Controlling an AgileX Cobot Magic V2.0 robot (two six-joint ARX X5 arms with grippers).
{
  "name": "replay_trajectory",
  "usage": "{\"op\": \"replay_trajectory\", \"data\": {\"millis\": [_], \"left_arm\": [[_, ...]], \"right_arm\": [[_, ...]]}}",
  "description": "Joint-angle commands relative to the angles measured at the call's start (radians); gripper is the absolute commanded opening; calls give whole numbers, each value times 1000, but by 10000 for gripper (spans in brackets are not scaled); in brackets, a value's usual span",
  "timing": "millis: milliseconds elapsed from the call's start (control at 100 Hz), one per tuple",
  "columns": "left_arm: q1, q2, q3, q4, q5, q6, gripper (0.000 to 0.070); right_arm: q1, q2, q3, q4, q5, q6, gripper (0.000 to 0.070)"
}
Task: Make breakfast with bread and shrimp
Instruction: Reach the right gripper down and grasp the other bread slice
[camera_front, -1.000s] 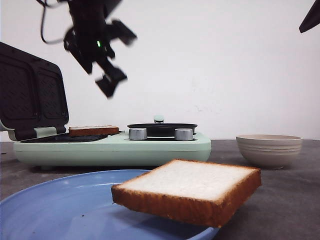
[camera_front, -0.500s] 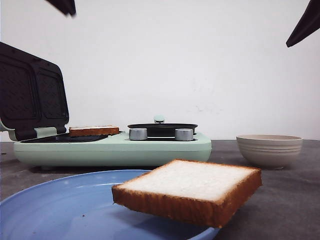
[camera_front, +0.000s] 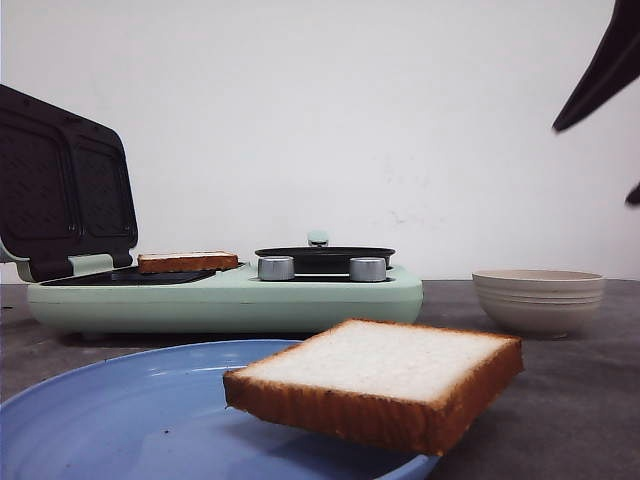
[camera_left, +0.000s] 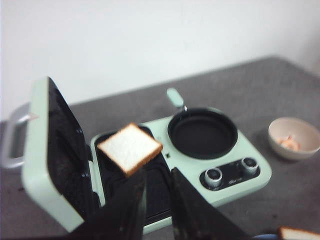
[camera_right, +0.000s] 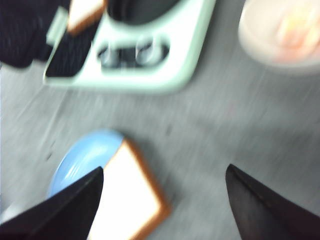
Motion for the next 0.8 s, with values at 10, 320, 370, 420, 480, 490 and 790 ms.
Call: {"op": "replay_trajectory", "data": {"millis": [10, 320, 370, 420, 480, 490, 790], "left_arm": [[-5, -84, 0, 8, 5, -18, 15], [-5, -214, -1, -56, 4, -27, 16], [-5, -215, -1, -72, 5, -34, 16], [-5, -216, -1, -86, 5, -34, 16], [-5, -216, -1, -102, 5, -34, 16], [-5, -216, -1, -105, 5, -34, 16], [-6, -216, -1, -113, 16, -34, 16]], "right_arm": [[14, 63, 5, -12, -52, 15, 503], [137, 337, 5, 13, -61, -54, 546], [151, 374, 5, 36, -69, -53, 546], [164, 406, 5, 60, -75, -52, 546], [182, 440, 5, 86, -76, -48, 546], [185, 445, 5, 90, -76, -48, 546], [246, 562, 5, 164, -78, -37, 544]]}}
